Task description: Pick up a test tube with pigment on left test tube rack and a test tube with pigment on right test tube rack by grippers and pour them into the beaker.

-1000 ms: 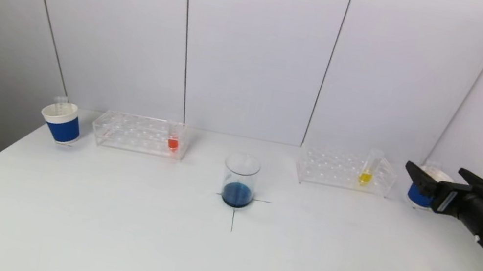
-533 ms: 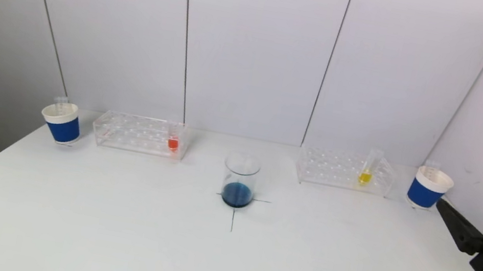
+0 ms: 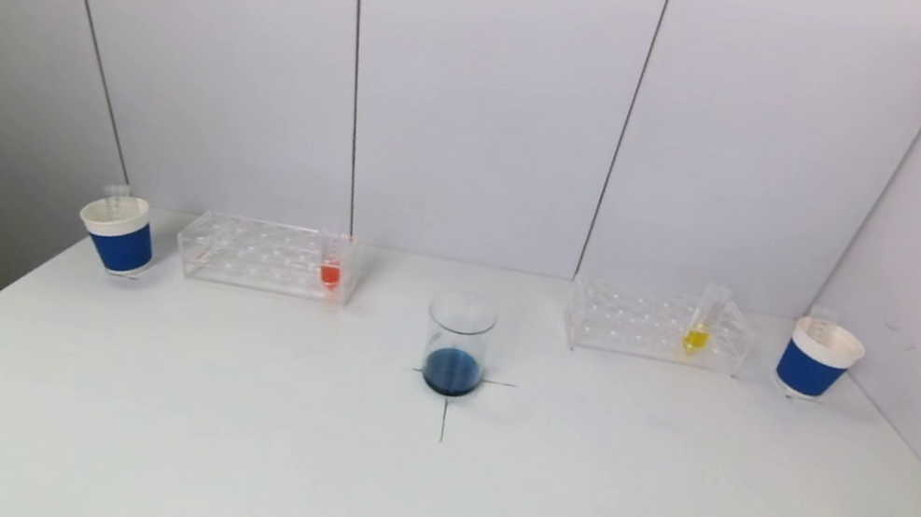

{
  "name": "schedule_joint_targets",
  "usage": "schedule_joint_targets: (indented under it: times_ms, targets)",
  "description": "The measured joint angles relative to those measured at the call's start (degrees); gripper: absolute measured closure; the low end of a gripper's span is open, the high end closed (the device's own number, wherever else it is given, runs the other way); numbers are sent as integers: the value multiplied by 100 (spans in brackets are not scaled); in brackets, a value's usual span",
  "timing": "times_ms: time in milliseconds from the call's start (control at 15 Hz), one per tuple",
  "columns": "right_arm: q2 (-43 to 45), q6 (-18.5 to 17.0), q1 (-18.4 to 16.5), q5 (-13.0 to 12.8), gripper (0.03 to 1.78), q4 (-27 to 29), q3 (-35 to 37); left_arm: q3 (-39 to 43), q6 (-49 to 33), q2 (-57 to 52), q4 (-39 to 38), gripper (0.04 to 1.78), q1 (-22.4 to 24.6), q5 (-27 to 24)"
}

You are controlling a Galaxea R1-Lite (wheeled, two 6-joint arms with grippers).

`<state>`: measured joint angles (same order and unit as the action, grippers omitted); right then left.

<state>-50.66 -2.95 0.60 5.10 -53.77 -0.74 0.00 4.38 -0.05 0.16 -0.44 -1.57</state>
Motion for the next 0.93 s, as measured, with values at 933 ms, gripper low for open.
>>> schedule_joint_targets:
  times_ms: [933]
  targets:
    - [5029,466,-69,-583,4,4992,48,0,0,0,2,6,0,0]
